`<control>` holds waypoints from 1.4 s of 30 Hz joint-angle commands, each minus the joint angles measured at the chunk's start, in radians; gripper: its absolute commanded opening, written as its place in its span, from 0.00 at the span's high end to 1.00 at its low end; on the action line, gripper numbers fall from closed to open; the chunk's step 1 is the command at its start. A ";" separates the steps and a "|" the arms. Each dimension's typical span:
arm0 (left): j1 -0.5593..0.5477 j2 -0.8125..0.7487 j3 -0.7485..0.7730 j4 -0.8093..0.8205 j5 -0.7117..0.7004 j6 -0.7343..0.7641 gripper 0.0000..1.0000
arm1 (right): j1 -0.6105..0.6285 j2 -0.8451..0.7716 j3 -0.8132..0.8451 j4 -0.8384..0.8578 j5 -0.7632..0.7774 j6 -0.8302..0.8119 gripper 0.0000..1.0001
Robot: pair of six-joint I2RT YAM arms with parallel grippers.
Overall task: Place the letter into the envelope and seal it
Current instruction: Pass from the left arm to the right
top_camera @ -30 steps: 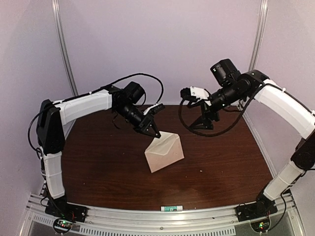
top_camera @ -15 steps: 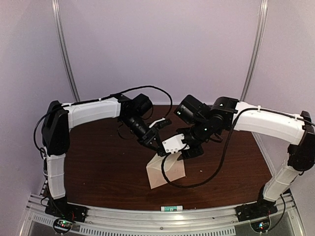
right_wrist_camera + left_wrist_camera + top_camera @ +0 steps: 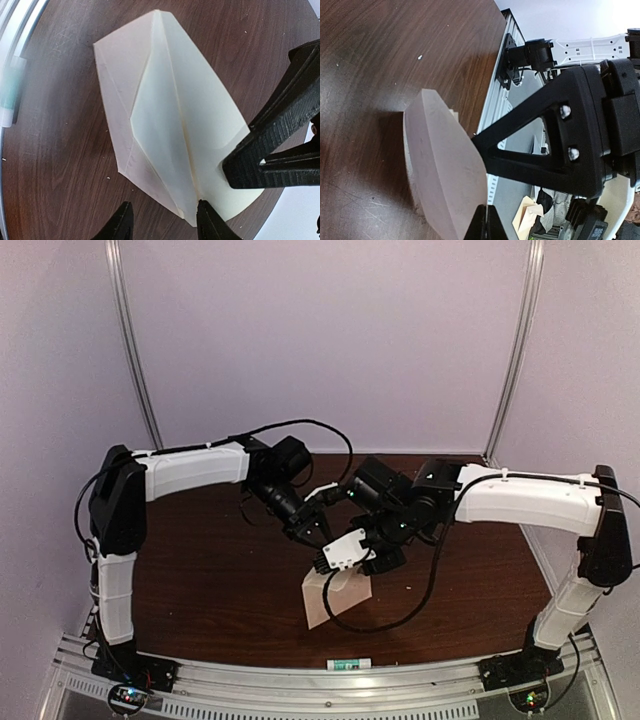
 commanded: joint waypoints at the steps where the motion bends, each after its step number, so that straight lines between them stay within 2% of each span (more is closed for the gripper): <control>1: -0.008 0.020 -0.009 0.027 0.060 -0.007 1.00 | 0.017 -0.004 -0.041 0.083 0.067 -0.002 0.54; 6: -0.012 0.025 -0.006 0.026 0.063 -0.012 1.00 | 0.030 -0.009 -0.081 0.138 0.097 -0.004 0.54; 15: -0.012 0.034 -0.007 0.028 0.036 -0.022 1.00 | 0.058 -0.043 -0.092 0.132 0.078 -0.012 0.55; 21: -0.012 0.024 -0.016 0.021 -0.080 0.036 1.00 | 0.042 -0.078 -0.106 0.135 0.163 0.002 0.53; 24: -0.015 0.007 -0.011 0.022 -0.143 0.074 1.00 | -0.054 -0.107 -0.062 0.089 -0.030 0.093 0.51; 27: -0.017 -0.024 -0.026 0.052 -0.157 0.092 1.00 | -0.174 -0.129 -0.007 0.056 -0.269 0.197 0.49; 30: -0.029 -0.075 -0.041 0.099 -0.168 0.094 1.00 | -0.242 -0.138 -0.005 0.069 -0.434 0.281 0.46; 37: -0.050 -0.155 -0.047 0.189 -0.238 0.087 1.00 | -0.251 -0.094 -0.006 0.074 -0.615 0.353 0.46; 42: -0.057 -0.174 -0.054 0.208 -0.245 0.105 1.00 | -0.252 -0.077 0.005 0.080 -0.655 0.369 0.46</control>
